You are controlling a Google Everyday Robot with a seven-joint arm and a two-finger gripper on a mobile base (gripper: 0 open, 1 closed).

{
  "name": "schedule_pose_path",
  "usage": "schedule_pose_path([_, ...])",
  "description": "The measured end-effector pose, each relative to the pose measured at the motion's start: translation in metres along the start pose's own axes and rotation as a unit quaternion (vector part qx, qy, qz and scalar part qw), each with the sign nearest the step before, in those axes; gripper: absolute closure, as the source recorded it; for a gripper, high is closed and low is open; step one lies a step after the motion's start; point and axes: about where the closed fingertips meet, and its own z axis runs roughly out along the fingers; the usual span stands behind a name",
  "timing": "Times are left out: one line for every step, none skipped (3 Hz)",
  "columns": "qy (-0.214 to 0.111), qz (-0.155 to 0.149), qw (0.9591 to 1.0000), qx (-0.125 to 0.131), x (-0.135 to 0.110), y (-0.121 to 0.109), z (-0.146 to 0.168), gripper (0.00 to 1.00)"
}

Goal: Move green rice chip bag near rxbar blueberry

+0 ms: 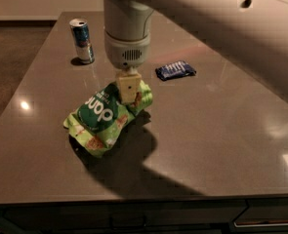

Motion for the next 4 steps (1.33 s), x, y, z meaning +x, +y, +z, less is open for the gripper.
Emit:
schedule_pose_path([-0.001,0.067,0.9972,0.033,0.029,-0.025,-0.016,1.0])
schedule_pose_path([0.003,0.132,0.9895,0.059,0.072,-0.046,-0.028,1.0])
schedule_pose_path([0.006,0.176,0.9817,0.074,0.112,-0.055,-0.033,1.0])
schedule_pose_path([0.009,0.204,0.9758,0.078,0.152,-0.054,-0.033,1.0])
